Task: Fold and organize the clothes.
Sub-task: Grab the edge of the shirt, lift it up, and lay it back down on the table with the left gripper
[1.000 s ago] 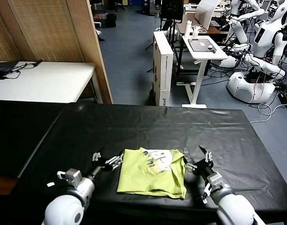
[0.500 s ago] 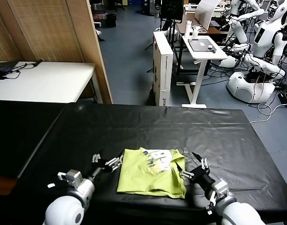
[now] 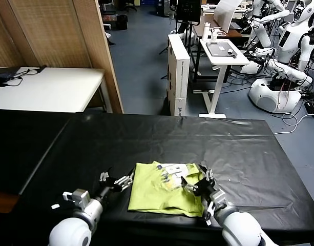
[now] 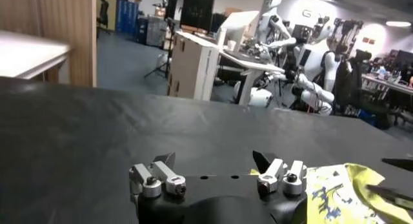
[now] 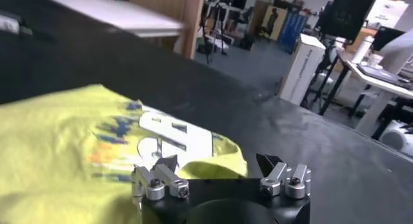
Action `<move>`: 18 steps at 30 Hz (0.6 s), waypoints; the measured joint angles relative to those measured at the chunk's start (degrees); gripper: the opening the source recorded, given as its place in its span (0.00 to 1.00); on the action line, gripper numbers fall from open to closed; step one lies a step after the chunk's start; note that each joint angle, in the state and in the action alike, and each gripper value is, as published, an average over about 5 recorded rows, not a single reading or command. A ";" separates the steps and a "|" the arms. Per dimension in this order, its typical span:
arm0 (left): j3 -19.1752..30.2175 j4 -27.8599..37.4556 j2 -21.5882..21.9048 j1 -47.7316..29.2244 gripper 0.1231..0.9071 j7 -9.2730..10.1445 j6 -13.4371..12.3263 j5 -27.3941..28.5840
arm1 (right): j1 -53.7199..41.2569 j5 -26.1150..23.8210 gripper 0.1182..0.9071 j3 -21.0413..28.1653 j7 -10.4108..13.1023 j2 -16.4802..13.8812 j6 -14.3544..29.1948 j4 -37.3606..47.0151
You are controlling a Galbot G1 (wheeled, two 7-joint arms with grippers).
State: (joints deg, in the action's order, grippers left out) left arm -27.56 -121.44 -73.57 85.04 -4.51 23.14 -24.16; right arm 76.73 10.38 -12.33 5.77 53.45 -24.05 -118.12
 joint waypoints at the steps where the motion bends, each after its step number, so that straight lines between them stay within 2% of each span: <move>1: -0.05 0.00 -0.02 0.01 1.00 -0.01 -0.02 0.01 | 0.25 0.06 1.00 -0.52 0.33 -0.26 -0.07 -0.11; 8: -0.82 0.06 0.27 0.09 1.00 -0.25 -0.28 -0.12 | 2.76 -0.91 1.00 -5.29 5.23 -0.42 0.17 0.15; 11: -1.50 0.35 0.72 0.24 1.00 -0.59 -0.66 -0.27 | 4.73 2.94 1.00 -7.86 4.03 -0.12 3.18 -0.56; 15: -2.20 1.05 1.00 0.85 1.00 -1.46 -1.90 -0.14 | 8.98 9.91 1.00 -12.24 1.28 0.64 10.24 -2.09; 18: -2.36 1.86 0.50 1.57 1.00 -2.00 -3.56 0.32 | 12.44 13.86 1.00 -15.83 0.66 1.47 14.88 -3.06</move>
State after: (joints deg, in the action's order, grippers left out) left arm -29.91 -119.58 -73.06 86.61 -6.51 19.58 -23.84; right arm 89.17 24.24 -28.16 6.43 54.93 -9.17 -121.18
